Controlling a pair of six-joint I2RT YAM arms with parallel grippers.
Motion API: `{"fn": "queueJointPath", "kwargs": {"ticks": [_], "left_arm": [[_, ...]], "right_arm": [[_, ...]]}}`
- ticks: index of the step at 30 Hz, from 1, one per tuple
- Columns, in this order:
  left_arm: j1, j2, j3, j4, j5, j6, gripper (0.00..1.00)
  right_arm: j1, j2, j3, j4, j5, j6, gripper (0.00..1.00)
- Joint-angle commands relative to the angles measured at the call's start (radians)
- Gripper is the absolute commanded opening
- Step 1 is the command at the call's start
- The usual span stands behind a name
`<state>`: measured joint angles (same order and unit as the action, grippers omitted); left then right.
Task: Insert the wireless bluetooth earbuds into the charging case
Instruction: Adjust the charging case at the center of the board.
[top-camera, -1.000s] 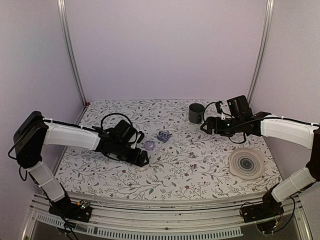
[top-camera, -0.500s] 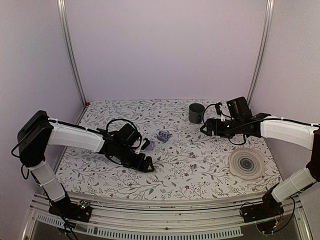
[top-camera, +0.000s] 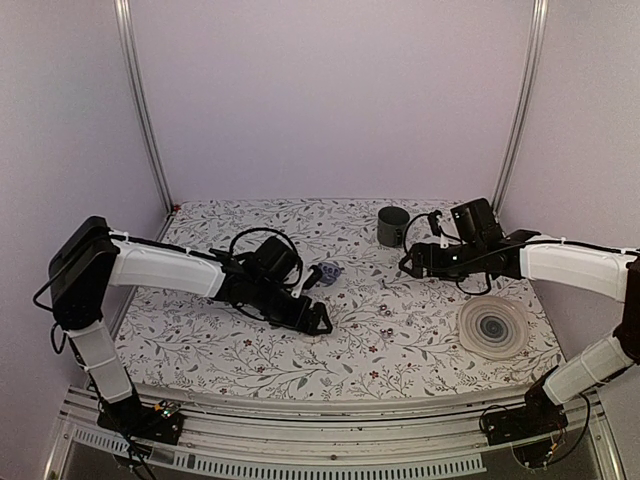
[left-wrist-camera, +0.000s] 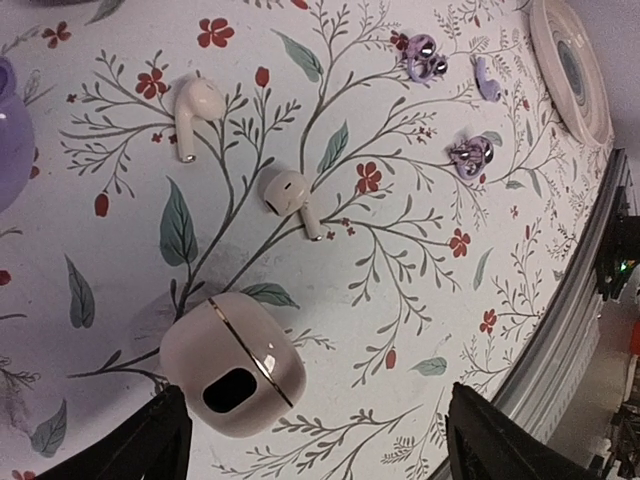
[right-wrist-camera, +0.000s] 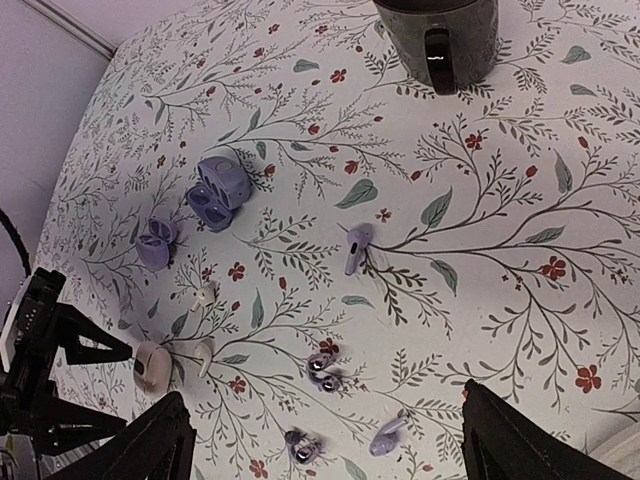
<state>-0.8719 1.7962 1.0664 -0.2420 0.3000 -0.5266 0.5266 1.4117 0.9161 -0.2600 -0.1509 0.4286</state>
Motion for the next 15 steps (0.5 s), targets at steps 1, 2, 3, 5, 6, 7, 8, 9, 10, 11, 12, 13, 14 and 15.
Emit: {"fn": "queueJointPath", "kwargs": {"ticks": [1, 2, 3, 5, 6, 7, 8, 9, 10, 11, 12, 13, 14, 15], "left_arm": [[0.021, -0.050, -0.020, -0.019, -0.054, 0.100, 0.89], [0.022, -0.058, -0.027, -0.020, -0.065, 0.132, 0.88], [0.022, -0.061, -0.033, -0.020, -0.072, 0.171, 0.88], [0.021, -0.064, -0.048, -0.019, -0.085, 0.235, 0.87], [0.022, -0.063, -0.053, -0.015, -0.090, 0.266, 0.86], [0.020, -0.061, -0.055, -0.011, -0.102, 0.295, 0.85], [0.014, -0.059, -0.058, -0.005, -0.117, 0.324, 0.84], [0.010, -0.060, -0.065, 0.005, -0.135, 0.354, 0.83], [0.008, -0.061, -0.077, 0.025, -0.145, 0.384, 0.83], [0.007, -0.062, -0.091, 0.045, -0.142, 0.421, 0.84], [0.006, -0.065, -0.104, 0.064, -0.135, 0.461, 0.83], [0.006, -0.071, -0.117, 0.087, -0.127, 0.500, 0.83], [0.005, -0.081, -0.144, 0.130, -0.110, 0.555, 0.83], [0.003, -0.094, -0.159, 0.151, -0.091, 0.581, 0.84]], "right_arm": [[0.013, -0.030, -0.025, 0.016, 0.004, 0.004, 0.94], [0.019, -0.029, -0.026, 0.016, 0.002, 0.004, 0.94], [0.026, -0.026, -0.023, 0.015, 0.005, 0.002, 0.94], [0.041, -0.019, -0.019, 0.010, 0.017, -0.002, 0.94], [0.047, -0.015, -0.018, 0.009, 0.020, -0.002, 0.94], [0.053, -0.011, -0.017, 0.009, 0.020, -0.001, 0.94], [0.056, -0.008, -0.017, 0.011, 0.021, -0.001, 0.94], [0.058, -0.006, -0.016, 0.013, 0.021, 0.000, 0.94], [0.060, -0.006, -0.016, 0.013, 0.021, 0.000, 0.94], [0.063, -0.005, -0.017, 0.014, 0.021, -0.001, 0.94], [0.062, -0.005, -0.018, 0.014, 0.020, -0.001, 0.94], [0.063, -0.005, -0.018, 0.015, 0.021, -0.002, 0.94], [0.062, -0.006, -0.019, 0.016, 0.022, -0.003, 0.94], [0.062, -0.005, -0.021, 0.016, 0.023, -0.005, 0.94]]}}
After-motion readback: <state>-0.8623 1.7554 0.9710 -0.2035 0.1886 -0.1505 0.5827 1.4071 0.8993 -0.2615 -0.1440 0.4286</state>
